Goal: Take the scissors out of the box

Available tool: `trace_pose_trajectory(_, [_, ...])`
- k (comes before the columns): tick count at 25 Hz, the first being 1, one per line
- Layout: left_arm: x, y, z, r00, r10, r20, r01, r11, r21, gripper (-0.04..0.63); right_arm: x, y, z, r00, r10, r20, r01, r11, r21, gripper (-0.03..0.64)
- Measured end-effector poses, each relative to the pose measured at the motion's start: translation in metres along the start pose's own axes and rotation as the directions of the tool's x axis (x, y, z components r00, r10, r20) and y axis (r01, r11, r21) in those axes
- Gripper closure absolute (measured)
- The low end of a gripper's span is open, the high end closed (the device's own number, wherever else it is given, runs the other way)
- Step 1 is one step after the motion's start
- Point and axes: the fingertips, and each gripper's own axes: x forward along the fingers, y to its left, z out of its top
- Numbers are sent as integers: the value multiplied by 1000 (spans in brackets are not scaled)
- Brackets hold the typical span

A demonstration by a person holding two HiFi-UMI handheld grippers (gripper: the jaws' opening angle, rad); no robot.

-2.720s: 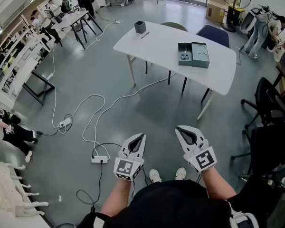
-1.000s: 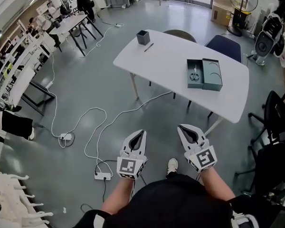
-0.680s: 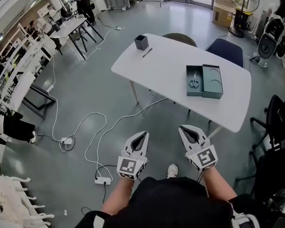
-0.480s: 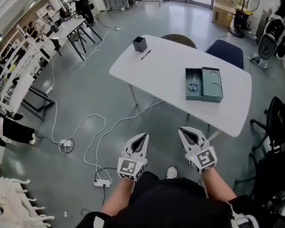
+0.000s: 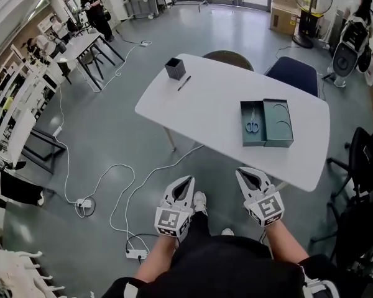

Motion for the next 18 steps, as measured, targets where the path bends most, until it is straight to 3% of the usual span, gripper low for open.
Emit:
trace_pose_trajectory(3, [29,24,3,999,-33,6,33,999,-1,583,29,-20,1,999,-33,-14,33,999,-1,612])
trace_pose_trajectory(12, [101,107,25,991,-135,20,135,991,-3,583,120,-66,8,991,-126,-50,131,985,112,612])
trace_pose_trajectory(18, [137,148,29,976,-215,34,216,976,-17,584,164,-91,14,979,-199,-50,205,968,143,612])
